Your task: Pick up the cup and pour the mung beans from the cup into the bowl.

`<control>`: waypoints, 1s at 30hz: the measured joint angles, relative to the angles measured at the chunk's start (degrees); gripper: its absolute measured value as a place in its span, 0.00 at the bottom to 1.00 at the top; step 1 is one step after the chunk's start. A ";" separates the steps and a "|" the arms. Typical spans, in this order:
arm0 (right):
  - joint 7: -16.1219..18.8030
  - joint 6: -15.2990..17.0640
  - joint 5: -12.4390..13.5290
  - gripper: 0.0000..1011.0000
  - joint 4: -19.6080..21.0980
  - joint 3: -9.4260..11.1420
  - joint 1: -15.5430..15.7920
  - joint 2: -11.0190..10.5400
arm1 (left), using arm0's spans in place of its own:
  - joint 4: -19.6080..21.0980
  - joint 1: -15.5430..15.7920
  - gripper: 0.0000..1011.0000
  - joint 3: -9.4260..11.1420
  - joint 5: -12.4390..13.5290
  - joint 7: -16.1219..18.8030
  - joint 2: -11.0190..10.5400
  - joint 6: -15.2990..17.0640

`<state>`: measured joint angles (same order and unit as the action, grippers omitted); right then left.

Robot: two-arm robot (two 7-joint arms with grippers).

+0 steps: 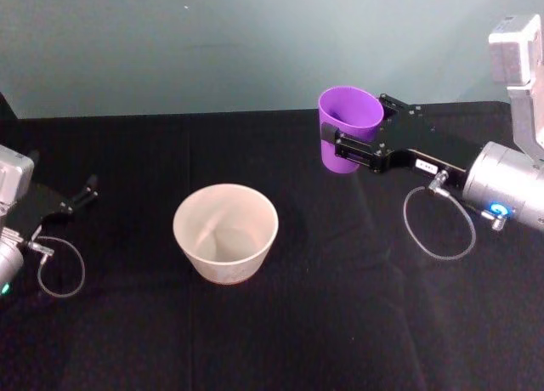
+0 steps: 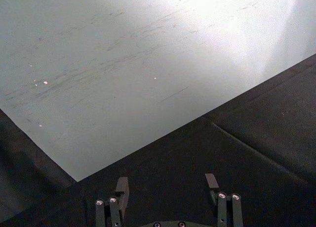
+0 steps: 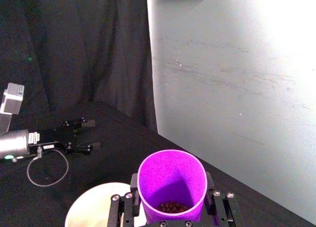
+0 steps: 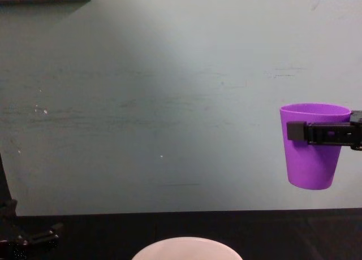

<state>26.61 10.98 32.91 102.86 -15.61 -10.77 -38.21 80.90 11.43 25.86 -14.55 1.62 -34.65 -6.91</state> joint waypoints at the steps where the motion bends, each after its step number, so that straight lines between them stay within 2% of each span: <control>1: 0.00 0.00 0.00 0.72 0.00 0.00 0.00 0.00 | 0.00 0.00 0.99 0.00 0.00 0.00 0.00 0.00; 30: 0.06 0.00 0.00 0.72 -0.04 0.00 0.00 0.06 | 0.00 0.00 0.99 0.00 0.00 0.00 0.00 0.00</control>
<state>26.68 10.98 32.91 102.82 -15.61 -10.77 -38.16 80.90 11.43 25.86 -14.55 1.62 -34.64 -6.91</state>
